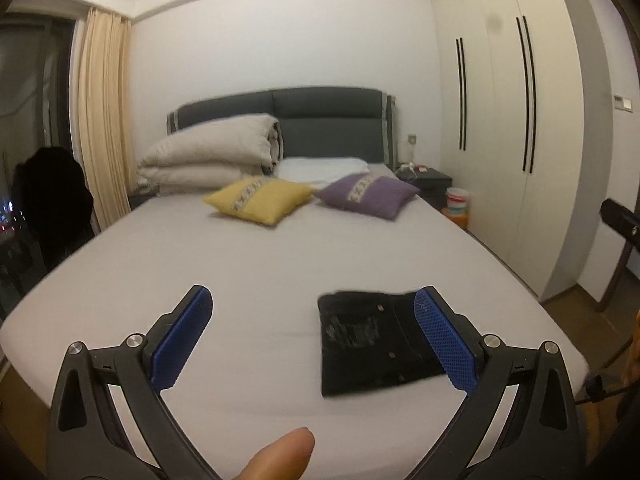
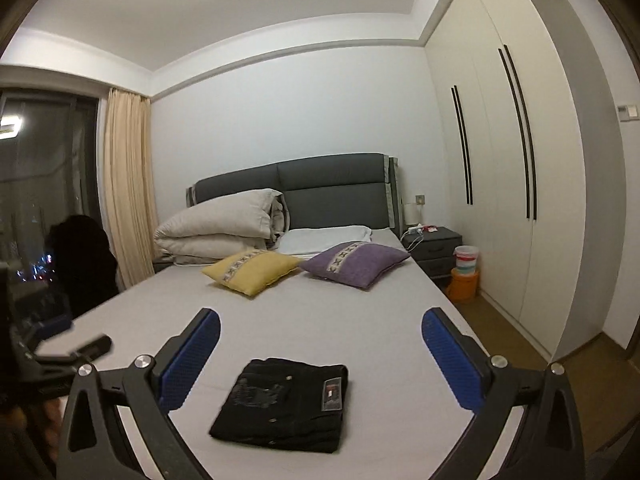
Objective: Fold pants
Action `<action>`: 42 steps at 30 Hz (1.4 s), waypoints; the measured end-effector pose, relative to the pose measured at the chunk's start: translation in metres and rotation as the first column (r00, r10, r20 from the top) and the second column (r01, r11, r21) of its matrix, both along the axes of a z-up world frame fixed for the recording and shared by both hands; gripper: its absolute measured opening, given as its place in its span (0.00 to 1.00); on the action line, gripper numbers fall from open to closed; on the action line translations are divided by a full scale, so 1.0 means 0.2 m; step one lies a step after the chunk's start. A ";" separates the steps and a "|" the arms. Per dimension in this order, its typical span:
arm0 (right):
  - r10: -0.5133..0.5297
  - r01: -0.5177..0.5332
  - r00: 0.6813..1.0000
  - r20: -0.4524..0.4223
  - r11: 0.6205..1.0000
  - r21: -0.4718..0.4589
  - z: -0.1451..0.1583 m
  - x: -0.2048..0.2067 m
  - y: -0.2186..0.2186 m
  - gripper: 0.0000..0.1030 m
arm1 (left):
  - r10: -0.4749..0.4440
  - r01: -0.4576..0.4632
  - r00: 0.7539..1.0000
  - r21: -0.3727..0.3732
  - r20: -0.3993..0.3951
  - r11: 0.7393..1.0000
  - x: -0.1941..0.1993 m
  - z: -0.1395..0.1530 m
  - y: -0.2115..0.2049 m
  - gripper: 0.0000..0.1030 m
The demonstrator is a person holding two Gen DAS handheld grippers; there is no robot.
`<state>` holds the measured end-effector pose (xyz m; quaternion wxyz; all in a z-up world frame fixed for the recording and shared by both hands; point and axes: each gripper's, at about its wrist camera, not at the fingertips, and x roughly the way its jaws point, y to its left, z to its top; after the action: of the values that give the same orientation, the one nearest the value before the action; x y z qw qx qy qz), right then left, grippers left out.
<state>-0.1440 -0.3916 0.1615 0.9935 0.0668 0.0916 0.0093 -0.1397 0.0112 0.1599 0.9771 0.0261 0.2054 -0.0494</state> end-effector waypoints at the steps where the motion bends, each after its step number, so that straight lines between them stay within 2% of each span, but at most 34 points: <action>1: -0.008 0.008 1.000 -0.015 1.000 -0.004 0.01 -0.02 0.01 1.00 | 0.015 -0.015 0.999 -0.004 -0.030 1.000 -0.01 -0.01 0.00 1.00; 3: -0.015 0.015 0.999 -0.041 1.000 -0.005 0.01 -0.04 0.03 1.00 | 0.041 -0.043 0.995 -0.020 -0.087 0.999 -0.03 -0.06 0.01 1.00; 7: -0.019 0.021 0.991 -0.132 1.000 0.017 -0.07 0.00 0.04 1.00 | 0.066 -0.075 0.968 -0.029 -0.241 0.997 0.00 -0.24 -0.03 1.00; 12: -0.037 0.049 0.954 -0.298 0.998 0.033 -0.23 0.10 0.06 1.00 | 0.049 -0.058 0.946 -0.019 -0.320 0.998 0.05 -0.42 -0.09 1.00; 15: -0.040 0.057 0.932 -0.361 0.998 0.035 -0.31 0.15 0.07 1.00 | 0.043 -0.055 0.934 -0.025 -0.355 0.998 0.10 -0.50 -0.10 1.00; 18: -0.038 0.057 0.918 -0.395 0.998 0.036 -0.36 0.18 0.09 1.00 | 0.050 -0.064 0.925 -0.024 -0.376 0.998 0.15 -0.57 -0.09 1.00; 25: -0.022 0.032 0.912 -0.410 0.999 0.019 -0.40 0.20 0.16 1.00 | 0.065 -0.081 0.917 -0.024 -0.393 0.996 0.22 -0.64 -0.07 1.00; 42: 0.004 -0.003 0.893 -0.451 1.000 0.003 -0.45 0.22 0.23 1.00 | 0.084 -0.098 0.921 -0.019 -0.379 0.995 0.24 -0.64 -0.05 1.00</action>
<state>-0.0995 -0.3453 0.0718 0.9451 0.0683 0.3194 -0.0045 -0.0921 0.0016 0.0313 0.9208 -0.0118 0.3898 -0.0118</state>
